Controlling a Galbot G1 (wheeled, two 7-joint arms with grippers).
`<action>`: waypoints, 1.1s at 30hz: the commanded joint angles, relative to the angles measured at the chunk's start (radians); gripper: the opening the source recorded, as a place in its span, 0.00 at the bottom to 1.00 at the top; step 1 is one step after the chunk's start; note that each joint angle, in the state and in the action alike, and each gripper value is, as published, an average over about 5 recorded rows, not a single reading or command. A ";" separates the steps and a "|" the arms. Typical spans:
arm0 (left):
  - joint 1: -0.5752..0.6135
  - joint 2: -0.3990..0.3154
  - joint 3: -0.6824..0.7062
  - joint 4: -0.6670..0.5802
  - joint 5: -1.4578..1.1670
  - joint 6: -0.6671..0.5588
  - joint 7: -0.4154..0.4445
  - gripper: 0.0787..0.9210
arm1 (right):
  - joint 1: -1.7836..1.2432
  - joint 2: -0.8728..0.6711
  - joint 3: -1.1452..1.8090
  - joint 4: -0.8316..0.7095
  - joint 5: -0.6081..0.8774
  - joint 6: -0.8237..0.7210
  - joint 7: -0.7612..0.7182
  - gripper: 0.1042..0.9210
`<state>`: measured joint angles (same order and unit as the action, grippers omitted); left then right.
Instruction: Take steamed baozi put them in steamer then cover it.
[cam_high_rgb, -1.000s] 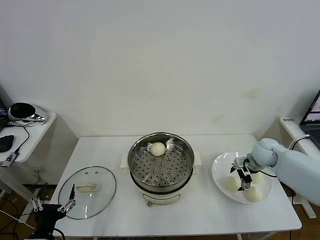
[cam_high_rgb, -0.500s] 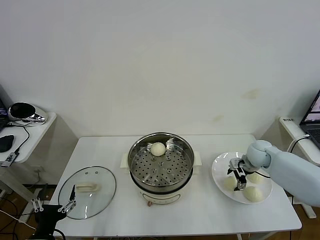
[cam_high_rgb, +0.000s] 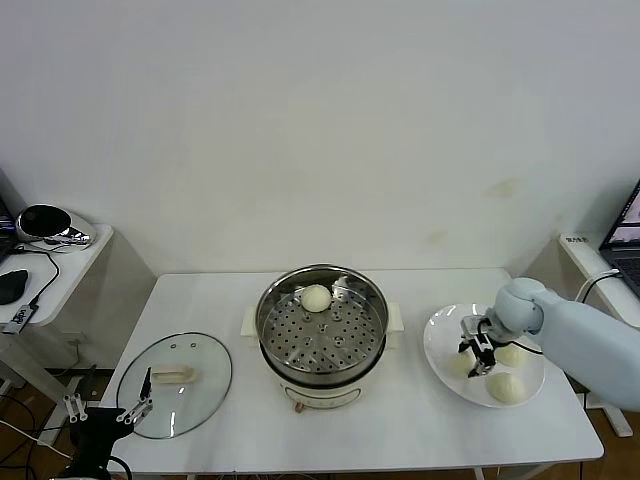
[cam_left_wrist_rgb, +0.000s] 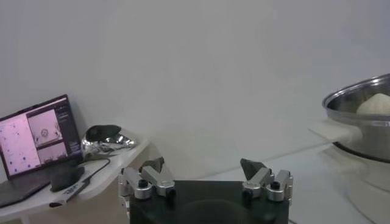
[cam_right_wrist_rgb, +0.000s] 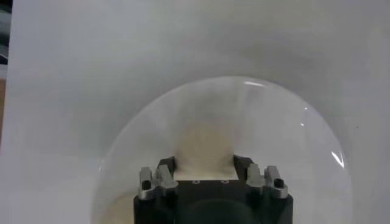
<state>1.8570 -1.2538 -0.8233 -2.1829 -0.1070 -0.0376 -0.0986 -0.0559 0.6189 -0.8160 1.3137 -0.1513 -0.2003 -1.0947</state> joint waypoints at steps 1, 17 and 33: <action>0.000 0.002 0.000 -0.001 0.000 0.001 0.000 0.88 | 0.075 -0.032 -0.027 0.037 0.039 -0.005 -0.006 0.54; -0.027 0.027 0.018 -0.013 -0.015 0.011 0.001 0.88 | 0.905 0.051 -0.518 0.303 0.545 -0.183 0.044 0.57; -0.046 0.021 0.009 -0.012 -0.016 0.019 -0.001 0.88 | 0.739 0.642 -0.529 0.100 0.789 -0.425 0.272 0.58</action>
<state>1.8135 -1.2334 -0.8133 -2.1956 -0.1225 -0.0182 -0.0993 0.6800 1.0267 -1.3018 1.4848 0.5198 -0.5335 -0.8989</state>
